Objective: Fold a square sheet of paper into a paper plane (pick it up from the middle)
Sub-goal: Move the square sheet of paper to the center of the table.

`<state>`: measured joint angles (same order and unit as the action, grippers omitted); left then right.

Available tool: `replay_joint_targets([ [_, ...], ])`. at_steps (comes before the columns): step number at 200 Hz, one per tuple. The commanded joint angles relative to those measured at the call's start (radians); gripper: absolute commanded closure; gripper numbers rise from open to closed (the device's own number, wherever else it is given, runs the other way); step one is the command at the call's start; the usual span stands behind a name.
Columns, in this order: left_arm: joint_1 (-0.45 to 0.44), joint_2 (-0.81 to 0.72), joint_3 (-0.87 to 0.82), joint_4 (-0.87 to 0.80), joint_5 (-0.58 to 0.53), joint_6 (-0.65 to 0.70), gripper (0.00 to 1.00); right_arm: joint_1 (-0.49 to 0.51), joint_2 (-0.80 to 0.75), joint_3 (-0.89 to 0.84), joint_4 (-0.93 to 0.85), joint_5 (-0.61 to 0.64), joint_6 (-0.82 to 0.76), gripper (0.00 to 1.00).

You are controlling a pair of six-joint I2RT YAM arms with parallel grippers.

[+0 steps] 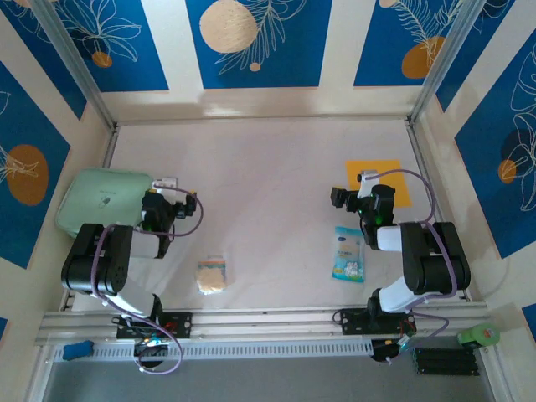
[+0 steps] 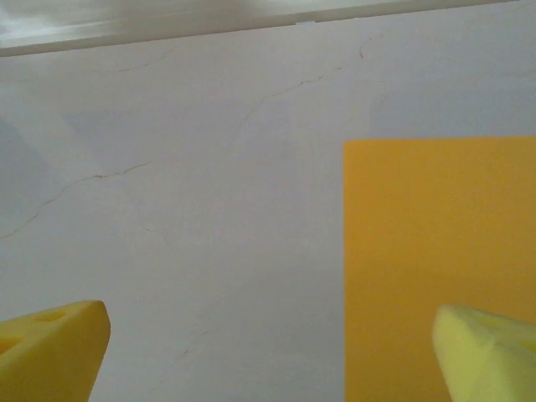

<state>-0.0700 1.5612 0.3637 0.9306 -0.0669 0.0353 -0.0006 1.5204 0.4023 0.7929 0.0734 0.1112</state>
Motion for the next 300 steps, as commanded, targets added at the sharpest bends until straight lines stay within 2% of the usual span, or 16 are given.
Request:
replay_joint_targets([
  [1, 0.005, 0.004, 0.014, 0.004, 0.022, 0.011, 0.01, -0.004, 0.003, 0.02, 0.003, -0.018, -0.013, 0.01],
  [196, 0.004, 0.004, 0.015, -0.001, 0.023, 0.009, 0.01, -0.006, 0.003, 0.023, -0.001, -0.024, -0.01, 0.01],
  [235, 0.004, -0.002, -0.011, 0.05, 0.016, 0.005, 0.01, -0.004, -0.002, 0.018, 0.005, -0.009, -0.011, 0.01],
  [254, 0.004, -0.052, -0.043, 0.072, -0.001, 0.001, 0.01, 0.009, -0.054, 0.042, -0.084, 0.042, -0.004, 0.01],
  [268, 0.004, -0.123, -0.04, 0.01, -0.029, -0.005, 0.01, 0.021, -0.111, 0.078, -0.199, 0.083, 0.001, 0.01],
  [286, 0.002, -0.229, 0.001, -0.163, -0.044, -0.008, 0.01, 0.044, -0.179, 0.135, -0.358, 0.165, 0.04, 0.01],
  [300, -0.005, -0.307, 0.062, -0.337, -0.055, -0.048, 0.01, 0.044, -0.234, 0.209, -0.548, 0.216, 0.173, 0.01],
])
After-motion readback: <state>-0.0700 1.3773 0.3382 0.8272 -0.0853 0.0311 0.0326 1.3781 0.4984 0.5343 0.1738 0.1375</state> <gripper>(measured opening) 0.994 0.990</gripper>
